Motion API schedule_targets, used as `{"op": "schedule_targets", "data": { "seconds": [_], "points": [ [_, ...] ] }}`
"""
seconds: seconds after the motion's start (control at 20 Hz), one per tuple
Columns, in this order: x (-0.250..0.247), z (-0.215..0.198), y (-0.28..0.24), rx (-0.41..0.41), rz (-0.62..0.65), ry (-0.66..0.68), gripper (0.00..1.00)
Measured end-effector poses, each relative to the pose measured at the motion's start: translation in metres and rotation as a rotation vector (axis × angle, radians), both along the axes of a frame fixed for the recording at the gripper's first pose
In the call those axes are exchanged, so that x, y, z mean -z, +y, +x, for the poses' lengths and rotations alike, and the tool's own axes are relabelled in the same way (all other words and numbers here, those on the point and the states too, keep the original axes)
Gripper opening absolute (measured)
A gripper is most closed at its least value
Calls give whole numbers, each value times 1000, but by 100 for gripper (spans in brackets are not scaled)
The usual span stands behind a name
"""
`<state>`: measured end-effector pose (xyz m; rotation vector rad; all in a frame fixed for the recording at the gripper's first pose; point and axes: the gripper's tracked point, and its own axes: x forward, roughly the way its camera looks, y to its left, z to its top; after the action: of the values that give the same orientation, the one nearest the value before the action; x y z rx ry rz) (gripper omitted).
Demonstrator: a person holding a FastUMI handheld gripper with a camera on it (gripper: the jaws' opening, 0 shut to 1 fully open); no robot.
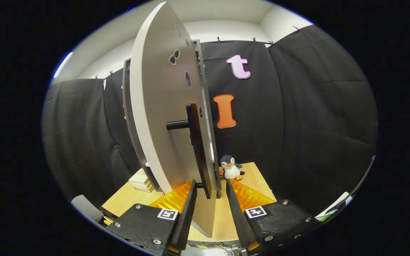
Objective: Open the shoe cabinet door, grab the shoes and put them into the shoe cabinet, then close the shoe cabinet door.
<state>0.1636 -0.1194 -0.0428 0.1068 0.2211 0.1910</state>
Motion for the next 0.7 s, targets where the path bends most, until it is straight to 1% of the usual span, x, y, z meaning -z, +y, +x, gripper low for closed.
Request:
{"op": "schedule_targets", "data": {
  "seconds": [0.3, 0.4, 0.5, 0.6, 0.7],
  "points": [
    [2, -3, 38, -103, 7, -8, 54],
    [4, 0, 50, -133, 13, -5, 57],
    [4, 1, 51, -158, 18, -6, 60],
    [4, 0, 60, -181, 32, -4, 65],
    [6, 9, 84, -208, 51, 1, 70]
  ]
}}
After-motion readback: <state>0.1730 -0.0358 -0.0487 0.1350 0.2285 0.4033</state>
